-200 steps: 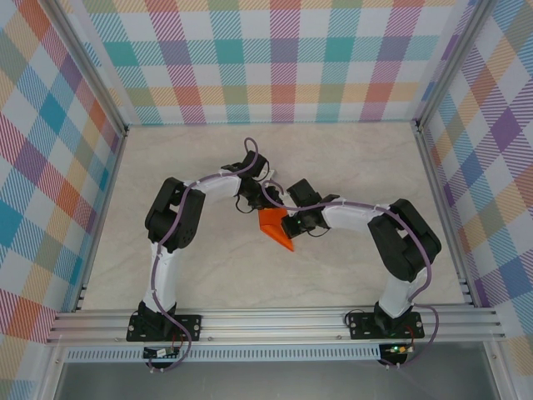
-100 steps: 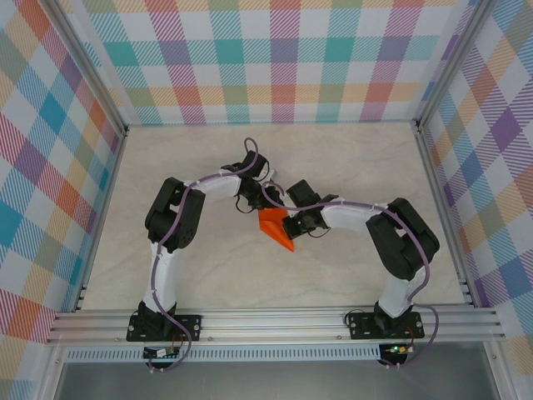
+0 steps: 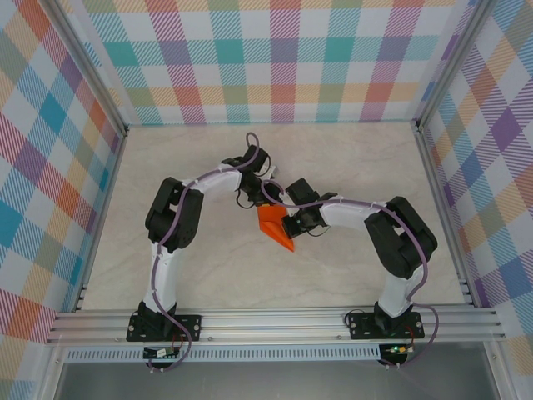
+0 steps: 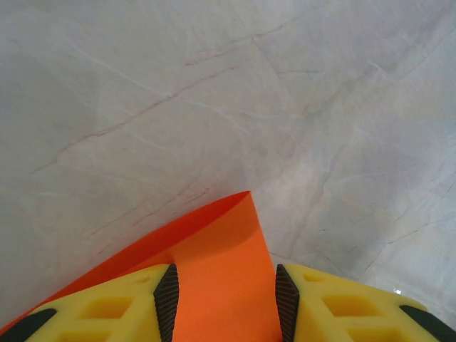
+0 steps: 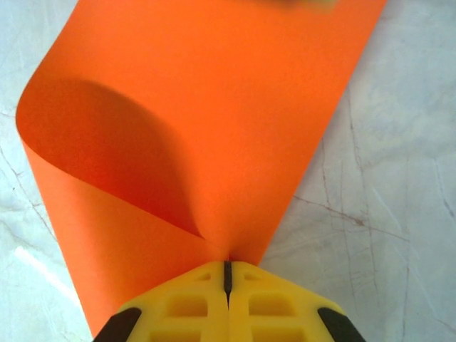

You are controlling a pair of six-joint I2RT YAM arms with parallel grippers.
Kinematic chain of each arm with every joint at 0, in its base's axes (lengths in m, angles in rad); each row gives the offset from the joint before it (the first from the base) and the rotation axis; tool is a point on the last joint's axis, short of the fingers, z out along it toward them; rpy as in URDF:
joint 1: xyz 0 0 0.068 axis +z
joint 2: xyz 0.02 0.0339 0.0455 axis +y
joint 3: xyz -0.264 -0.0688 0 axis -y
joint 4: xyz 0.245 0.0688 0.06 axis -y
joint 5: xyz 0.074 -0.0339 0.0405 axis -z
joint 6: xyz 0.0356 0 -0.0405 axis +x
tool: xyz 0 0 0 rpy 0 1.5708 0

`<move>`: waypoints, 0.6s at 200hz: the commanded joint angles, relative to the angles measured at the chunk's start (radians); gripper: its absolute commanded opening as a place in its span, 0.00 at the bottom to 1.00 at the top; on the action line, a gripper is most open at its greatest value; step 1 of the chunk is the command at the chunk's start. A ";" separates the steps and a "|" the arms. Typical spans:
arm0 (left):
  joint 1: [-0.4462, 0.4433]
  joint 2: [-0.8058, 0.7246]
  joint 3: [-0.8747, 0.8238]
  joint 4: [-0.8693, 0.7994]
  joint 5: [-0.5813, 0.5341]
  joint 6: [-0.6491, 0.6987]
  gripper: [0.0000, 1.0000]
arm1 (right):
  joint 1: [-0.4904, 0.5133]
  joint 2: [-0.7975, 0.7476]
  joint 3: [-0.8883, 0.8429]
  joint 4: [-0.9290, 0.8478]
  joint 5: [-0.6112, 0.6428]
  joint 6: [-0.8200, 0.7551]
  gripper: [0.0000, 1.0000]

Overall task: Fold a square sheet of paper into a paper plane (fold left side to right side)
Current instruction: Third fold the triangle at the center of the table.

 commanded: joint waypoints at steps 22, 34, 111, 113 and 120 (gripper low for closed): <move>0.077 -0.170 -0.034 -0.060 0.010 0.007 0.38 | 0.012 0.072 -0.006 -0.055 0.007 -0.015 0.00; 0.082 -0.216 -0.097 -0.040 0.023 0.001 0.31 | 0.014 0.071 -0.003 -0.057 0.004 -0.018 0.00; 0.012 -0.354 -0.420 0.224 0.235 -0.213 0.15 | 0.024 0.075 0.012 -0.073 0.011 -0.029 0.00; 0.008 -0.352 -0.420 0.221 0.230 -0.214 0.15 | 0.023 0.075 0.013 -0.073 0.010 -0.030 0.00; -0.005 -0.347 -0.418 0.213 0.214 -0.215 0.15 | 0.025 0.075 0.013 -0.074 0.011 -0.029 0.00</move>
